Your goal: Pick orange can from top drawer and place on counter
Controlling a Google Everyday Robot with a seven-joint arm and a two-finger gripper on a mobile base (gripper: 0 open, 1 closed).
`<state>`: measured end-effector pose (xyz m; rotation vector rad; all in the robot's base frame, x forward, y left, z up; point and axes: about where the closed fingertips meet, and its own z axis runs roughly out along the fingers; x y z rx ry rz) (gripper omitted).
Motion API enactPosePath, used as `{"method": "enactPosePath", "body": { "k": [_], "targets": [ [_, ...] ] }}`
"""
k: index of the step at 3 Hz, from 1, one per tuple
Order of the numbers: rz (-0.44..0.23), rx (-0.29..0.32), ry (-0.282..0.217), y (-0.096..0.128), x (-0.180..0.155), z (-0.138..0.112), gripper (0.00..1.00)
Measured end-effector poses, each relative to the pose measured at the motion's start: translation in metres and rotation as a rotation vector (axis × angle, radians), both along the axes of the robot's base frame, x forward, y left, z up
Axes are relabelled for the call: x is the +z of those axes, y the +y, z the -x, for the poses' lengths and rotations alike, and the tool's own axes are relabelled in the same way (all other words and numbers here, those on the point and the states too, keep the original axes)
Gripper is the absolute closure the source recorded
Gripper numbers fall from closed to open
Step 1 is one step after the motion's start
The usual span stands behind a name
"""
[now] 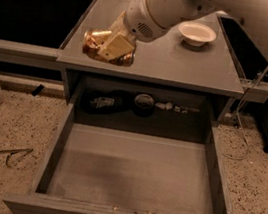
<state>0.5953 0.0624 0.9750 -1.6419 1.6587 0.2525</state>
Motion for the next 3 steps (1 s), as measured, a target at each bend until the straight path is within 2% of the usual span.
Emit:
{"method": "enactPosePath", "body": {
  "k": [1, 2, 3],
  "targets": [
    [0.008, -0.066, -0.105, 0.009, 0.012, -0.067, 1.00],
    [0.046, -0.193, -0.162, -0.001, 0.015, -0.127, 1.00],
    [0.092, -0.296, -0.146, -0.020, -0.002, -0.168, 1.00]
  ]
}}
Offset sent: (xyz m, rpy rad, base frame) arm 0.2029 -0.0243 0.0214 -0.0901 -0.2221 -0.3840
